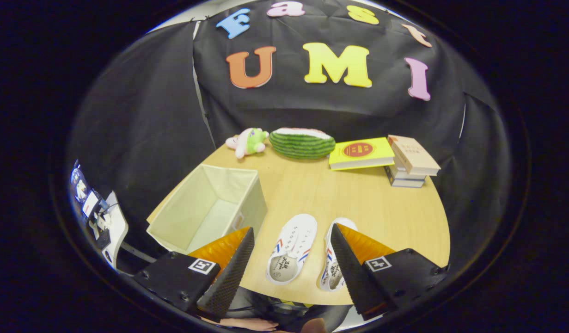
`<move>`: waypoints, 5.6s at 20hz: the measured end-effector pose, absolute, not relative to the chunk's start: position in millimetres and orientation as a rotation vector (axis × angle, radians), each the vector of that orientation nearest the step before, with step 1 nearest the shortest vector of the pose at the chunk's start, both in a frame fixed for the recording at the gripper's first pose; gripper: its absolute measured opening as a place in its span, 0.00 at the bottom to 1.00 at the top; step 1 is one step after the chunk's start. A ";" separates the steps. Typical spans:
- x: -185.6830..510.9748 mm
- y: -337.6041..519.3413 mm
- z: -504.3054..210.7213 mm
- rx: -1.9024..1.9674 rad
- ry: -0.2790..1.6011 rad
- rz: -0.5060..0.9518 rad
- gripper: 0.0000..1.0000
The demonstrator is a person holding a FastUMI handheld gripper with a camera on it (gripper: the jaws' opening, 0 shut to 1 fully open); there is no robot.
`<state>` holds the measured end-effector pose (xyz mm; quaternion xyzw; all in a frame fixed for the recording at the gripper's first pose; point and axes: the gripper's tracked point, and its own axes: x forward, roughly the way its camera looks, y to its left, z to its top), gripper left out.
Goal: Open the storage box then place both shoes into the box .Put the left shoe in first, then the right shoe, with the right side of both shoes facing outward in a uniform manner.
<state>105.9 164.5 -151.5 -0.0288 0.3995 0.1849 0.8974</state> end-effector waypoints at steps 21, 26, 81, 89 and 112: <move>130.2 165.4 -331.4 -0.086 1.247 0.374 0.98; 124.9 177.8 -340.4 0.115 1.331 0.421 0.83; 84.0 413.5 -187.0 0.470 1.286 0.512 0.06; 89.2 436.8 -204.7 0.540 1.354 0.573 0.30; 107.7 150.7 -119.5 -0.041 0.866 0.295 0.91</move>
